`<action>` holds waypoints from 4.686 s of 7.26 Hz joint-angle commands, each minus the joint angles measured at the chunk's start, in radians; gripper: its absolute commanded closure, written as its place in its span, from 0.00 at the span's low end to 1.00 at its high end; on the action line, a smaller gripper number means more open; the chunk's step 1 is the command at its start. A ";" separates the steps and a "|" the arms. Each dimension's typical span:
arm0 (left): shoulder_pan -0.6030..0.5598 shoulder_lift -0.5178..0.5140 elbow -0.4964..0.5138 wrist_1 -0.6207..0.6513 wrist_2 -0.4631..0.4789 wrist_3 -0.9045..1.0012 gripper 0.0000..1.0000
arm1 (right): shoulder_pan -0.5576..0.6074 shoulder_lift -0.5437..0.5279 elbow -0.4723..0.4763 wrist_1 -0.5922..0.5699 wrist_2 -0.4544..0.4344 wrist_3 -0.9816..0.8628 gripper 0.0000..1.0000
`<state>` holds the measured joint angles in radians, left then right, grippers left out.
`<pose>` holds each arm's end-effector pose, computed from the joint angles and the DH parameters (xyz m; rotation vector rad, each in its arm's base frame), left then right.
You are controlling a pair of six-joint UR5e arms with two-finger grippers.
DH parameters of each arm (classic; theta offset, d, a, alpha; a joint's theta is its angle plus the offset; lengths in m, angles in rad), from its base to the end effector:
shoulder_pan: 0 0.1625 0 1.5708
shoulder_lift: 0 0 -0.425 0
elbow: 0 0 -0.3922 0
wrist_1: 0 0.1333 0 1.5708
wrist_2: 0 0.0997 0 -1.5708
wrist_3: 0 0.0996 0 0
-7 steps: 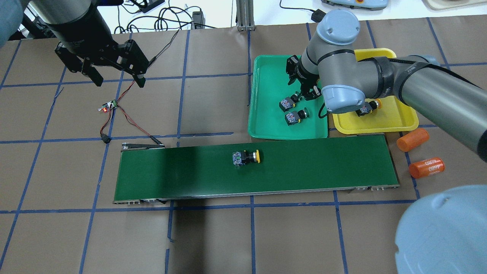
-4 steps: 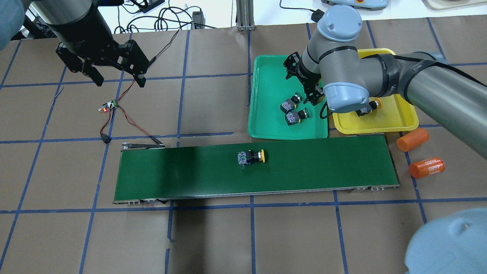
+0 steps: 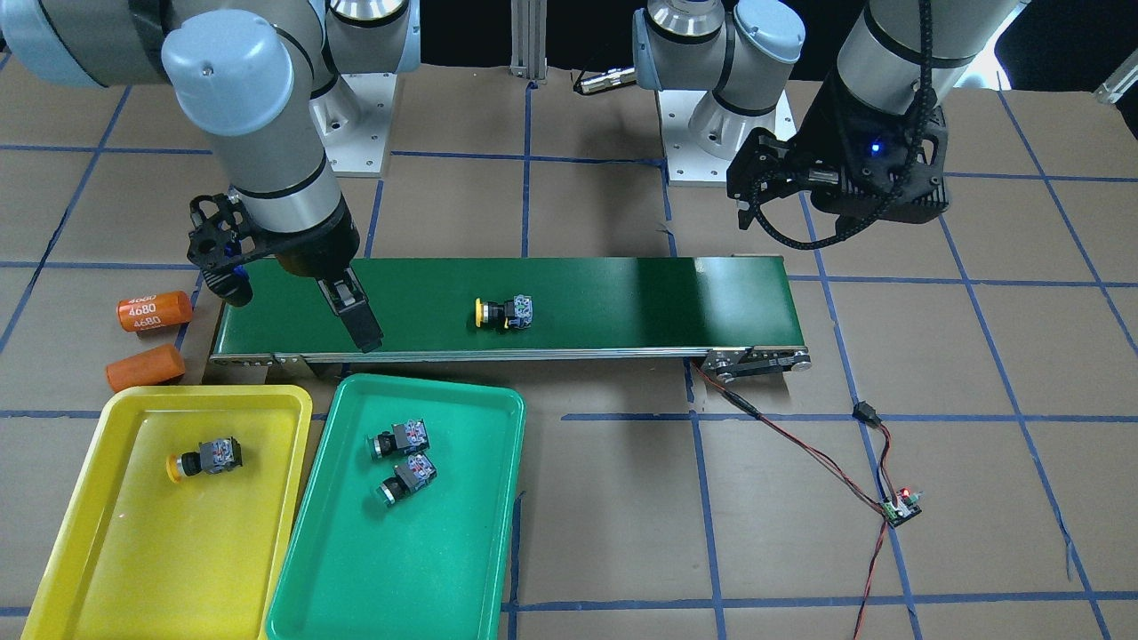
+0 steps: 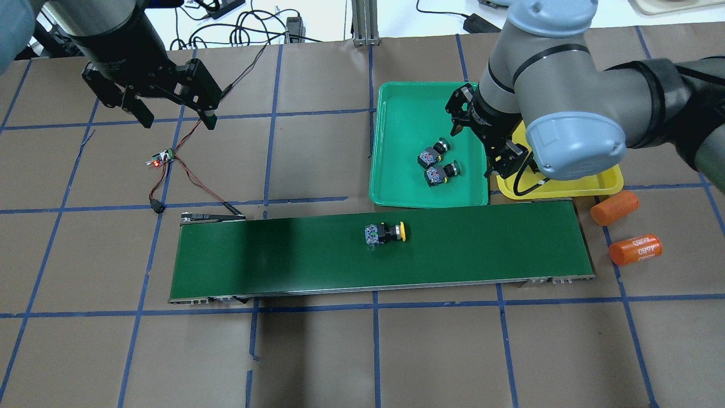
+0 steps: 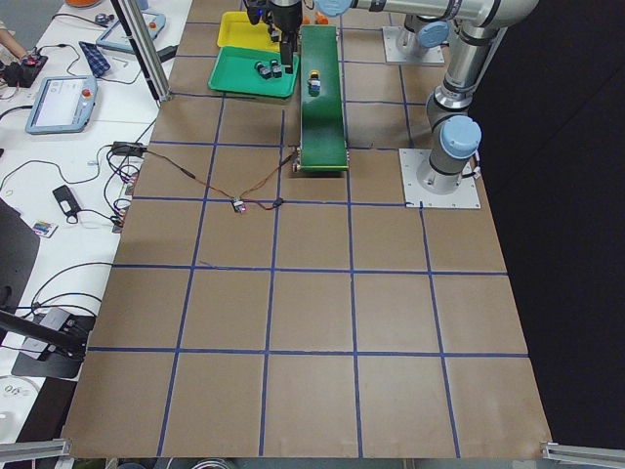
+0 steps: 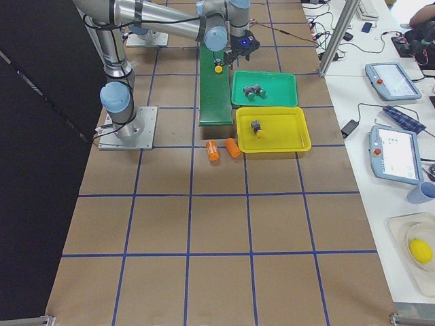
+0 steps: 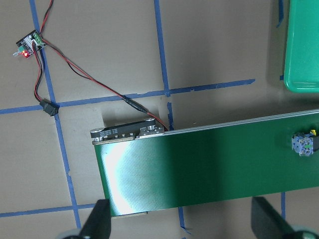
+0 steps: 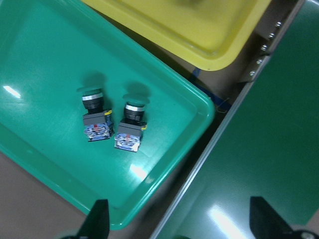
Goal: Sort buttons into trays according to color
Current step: 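Move the right gripper back over the yellow-capped button on the belt, then lower the right gripper and close it on the yellow-capped button, then carry the yellow-capped button into the yellow tray and open the right gripper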
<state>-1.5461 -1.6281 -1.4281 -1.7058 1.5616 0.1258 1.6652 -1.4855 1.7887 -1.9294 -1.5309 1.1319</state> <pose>-0.1216 -0.5129 0.5158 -0.1577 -3.1238 -0.0763 0.1853 -0.5003 0.3750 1.5240 2.6730 -0.0344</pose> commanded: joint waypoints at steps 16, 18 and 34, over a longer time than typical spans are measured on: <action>0.000 -0.003 -0.002 0.002 0.000 0.000 0.00 | 0.008 -0.024 0.248 -0.126 0.106 0.095 0.00; 0.000 -0.003 -0.002 0.003 0.000 0.000 0.00 | 0.008 -0.013 0.262 -0.141 0.106 0.095 0.00; -0.002 -0.015 0.000 0.003 -0.002 -0.002 0.00 | -0.174 0.106 0.040 -0.195 -0.051 -0.219 1.00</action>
<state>-1.5478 -1.6430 -1.4276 -1.7027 1.5601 0.1248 1.5600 -1.4355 1.9088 -2.1179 -1.5952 1.0235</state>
